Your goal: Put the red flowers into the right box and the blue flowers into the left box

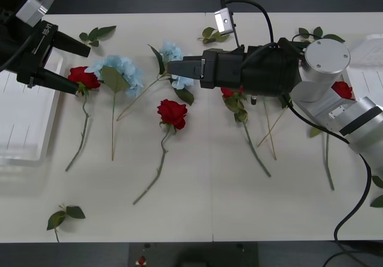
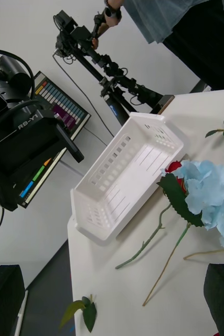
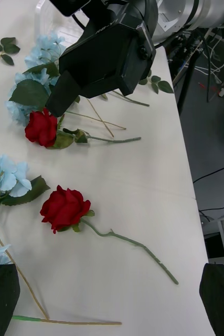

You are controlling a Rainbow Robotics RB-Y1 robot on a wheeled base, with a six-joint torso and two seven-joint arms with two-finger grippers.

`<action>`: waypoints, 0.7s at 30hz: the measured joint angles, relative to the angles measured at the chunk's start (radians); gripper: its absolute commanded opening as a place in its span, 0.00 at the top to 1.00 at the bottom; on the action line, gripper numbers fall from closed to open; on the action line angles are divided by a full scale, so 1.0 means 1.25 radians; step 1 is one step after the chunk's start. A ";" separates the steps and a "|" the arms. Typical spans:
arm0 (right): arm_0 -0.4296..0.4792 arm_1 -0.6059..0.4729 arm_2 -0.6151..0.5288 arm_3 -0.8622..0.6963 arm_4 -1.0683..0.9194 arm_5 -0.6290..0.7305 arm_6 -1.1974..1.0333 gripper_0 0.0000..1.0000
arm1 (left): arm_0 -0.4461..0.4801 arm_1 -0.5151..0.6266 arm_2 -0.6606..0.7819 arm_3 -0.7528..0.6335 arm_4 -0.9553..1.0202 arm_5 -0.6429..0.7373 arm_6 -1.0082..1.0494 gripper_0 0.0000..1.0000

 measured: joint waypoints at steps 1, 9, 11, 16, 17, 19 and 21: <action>0.000 0.000 0.000 0.000 0.000 0.000 0.000 0.00 | 0.006 -0.004 -0.001 0.000 0.000 0.000 0.000 0.00; 0.057 0.000 0.025 0.024 0.000 -0.013 0.000 0.00 | 0.056 -0.028 -0.002 -0.011 0.003 -0.042 0.000 0.00; 0.052 -0.002 0.019 0.025 0.000 -0.002 0.000 0.00 | 0.056 -0.028 -0.002 -0.018 0.000 -0.048 0.000 0.00; 0.004 -0.036 -0.031 0.025 0.044 0.115 -0.009 0.00 | 0.056 -0.028 -0.002 -0.022 -0.028 -0.075 0.000 0.00; -0.007 -0.047 -0.047 0.025 0.066 0.152 -0.029 0.00 | 0.056 -0.028 -0.002 -0.023 -0.038 -0.081 0.000 0.00; -0.029 -0.067 -0.086 0.025 0.111 0.241 -0.106 0.00 | 0.056 -0.027 -0.002 -0.023 -0.056 -0.097 0.000 0.00; -0.044 -0.079 -0.131 0.025 0.166 0.346 -0.210 0.00 | 0.056 -0.025 -0.002 -0.024 -0.074 -0.116 0.007 0.00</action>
